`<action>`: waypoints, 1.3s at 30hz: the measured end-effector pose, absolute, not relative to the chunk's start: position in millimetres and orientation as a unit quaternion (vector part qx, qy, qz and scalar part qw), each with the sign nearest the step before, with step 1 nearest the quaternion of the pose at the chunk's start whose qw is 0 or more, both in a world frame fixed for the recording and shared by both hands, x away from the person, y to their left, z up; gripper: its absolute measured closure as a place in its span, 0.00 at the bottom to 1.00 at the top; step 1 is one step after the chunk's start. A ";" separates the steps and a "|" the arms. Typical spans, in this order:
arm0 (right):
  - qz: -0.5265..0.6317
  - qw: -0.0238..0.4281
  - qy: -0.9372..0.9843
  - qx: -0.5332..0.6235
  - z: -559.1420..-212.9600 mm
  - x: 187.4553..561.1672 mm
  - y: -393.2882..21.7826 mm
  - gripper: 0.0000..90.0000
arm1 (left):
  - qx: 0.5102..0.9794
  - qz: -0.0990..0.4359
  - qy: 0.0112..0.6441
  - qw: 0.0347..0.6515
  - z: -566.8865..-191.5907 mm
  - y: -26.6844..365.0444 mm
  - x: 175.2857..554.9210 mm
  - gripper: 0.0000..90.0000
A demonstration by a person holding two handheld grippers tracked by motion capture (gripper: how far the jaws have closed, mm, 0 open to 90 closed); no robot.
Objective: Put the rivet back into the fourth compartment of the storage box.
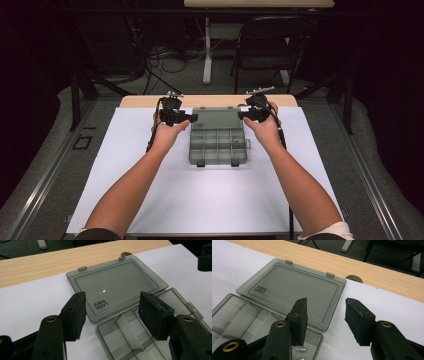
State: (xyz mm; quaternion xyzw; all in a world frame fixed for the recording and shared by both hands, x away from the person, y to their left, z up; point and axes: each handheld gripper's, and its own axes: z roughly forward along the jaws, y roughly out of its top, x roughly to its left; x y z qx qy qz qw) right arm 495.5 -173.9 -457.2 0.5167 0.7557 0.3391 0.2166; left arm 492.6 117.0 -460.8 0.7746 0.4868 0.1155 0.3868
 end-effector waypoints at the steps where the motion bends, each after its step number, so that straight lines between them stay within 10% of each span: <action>1: 0.339 0.215 0.756 0.517 -459.3 497.4 -174.4 0.58 | 0.774 0.115 0.487 0.387 -462.3 116.2 494.1 0.43; 39: 0.348 0.194 0.751 0.526 -499.6 513.1 -161.6 0.49 | 0.756 0.097 0.528 0.375 -506.0 108.9 521.1 0.44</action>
